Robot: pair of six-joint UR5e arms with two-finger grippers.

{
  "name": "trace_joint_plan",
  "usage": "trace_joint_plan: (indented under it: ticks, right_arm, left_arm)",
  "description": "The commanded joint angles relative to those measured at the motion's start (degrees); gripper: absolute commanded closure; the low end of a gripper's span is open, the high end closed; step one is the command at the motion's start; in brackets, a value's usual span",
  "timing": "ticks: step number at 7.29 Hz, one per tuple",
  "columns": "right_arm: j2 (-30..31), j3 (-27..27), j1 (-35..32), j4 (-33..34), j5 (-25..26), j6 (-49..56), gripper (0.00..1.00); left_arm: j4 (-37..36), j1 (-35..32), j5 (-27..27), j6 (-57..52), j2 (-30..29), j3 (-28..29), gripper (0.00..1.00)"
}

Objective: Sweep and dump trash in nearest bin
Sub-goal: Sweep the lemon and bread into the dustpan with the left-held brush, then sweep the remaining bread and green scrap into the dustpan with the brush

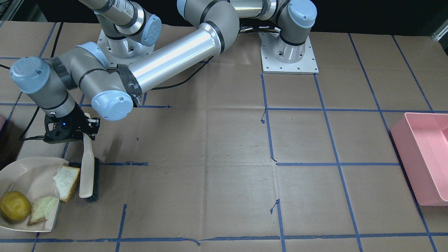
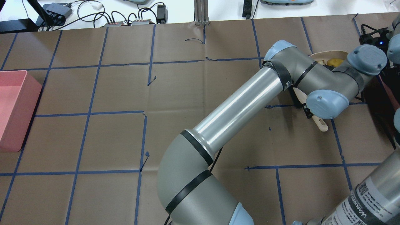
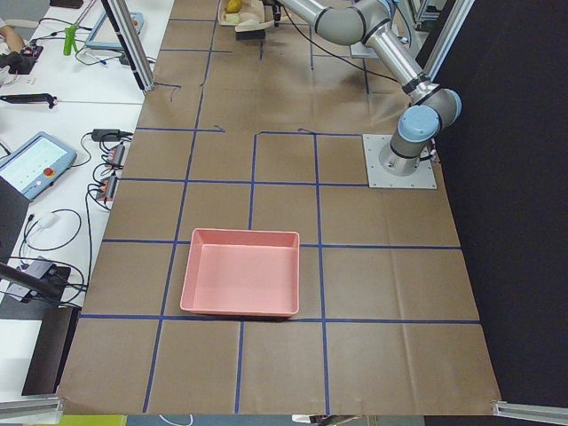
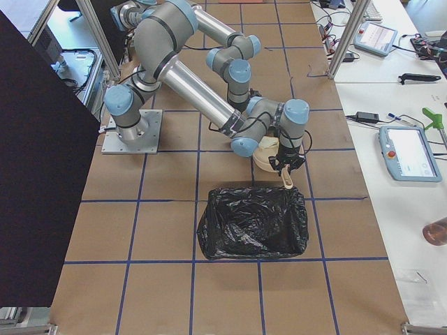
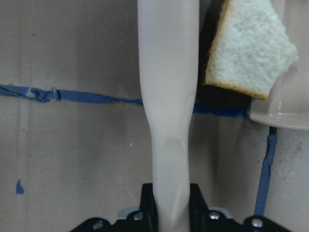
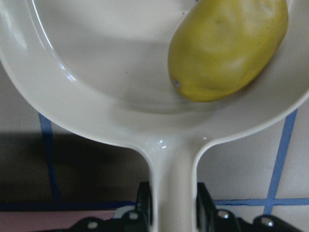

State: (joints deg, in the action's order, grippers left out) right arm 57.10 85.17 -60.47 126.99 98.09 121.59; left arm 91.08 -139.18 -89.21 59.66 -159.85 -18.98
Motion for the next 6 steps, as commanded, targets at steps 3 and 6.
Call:
trace_joint_plan:
  ticks: [3,6]
  right_arm:
    - [0.03,0.0,-0.17,-0.34,-0.01,-0.03,1.0]
    - [0.03,0.0,-0.17,-0.34,-0.01,-0.12,1.0]
  left_arm:
    - [-8.35,-0.21,10.58,1.95,-1.43,0.79,1.0]
    - [-19.32,-0.21,15.63,1.51,-1.78,0.88,1.0]
